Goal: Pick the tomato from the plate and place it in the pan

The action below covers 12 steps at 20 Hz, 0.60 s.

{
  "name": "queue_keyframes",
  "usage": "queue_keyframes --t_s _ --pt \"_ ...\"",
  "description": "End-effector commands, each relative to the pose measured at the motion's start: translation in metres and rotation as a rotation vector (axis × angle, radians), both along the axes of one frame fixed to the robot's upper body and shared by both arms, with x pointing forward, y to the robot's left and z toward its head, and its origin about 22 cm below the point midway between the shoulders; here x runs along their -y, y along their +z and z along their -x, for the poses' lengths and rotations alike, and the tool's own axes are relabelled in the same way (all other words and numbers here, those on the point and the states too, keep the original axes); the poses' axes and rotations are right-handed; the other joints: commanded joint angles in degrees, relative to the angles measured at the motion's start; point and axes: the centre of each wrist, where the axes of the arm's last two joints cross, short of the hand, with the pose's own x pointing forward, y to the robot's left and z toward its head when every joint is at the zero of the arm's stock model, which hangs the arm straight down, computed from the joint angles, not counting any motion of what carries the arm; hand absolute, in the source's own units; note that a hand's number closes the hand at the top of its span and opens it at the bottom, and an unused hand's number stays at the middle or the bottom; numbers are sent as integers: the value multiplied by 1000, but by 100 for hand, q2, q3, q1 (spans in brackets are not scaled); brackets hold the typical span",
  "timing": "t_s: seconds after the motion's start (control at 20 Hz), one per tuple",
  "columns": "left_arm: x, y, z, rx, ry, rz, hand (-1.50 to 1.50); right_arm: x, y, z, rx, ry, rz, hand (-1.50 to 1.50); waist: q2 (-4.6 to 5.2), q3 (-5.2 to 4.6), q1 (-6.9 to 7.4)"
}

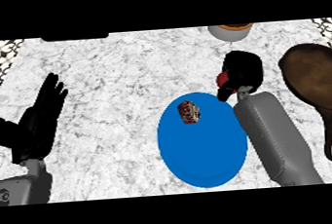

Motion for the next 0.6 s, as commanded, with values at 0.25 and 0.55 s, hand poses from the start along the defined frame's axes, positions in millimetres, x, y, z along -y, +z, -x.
queue_keyframes --t_s 0.25,0.55 --pt "-9 7 -10 -9 12 5 0 -12 94 4 298 -103 150 150 -19 2 -82" --pt "-2 8 1 -20 28 4 0 34 113 1 362 -202 81 150 -5 6 -28"
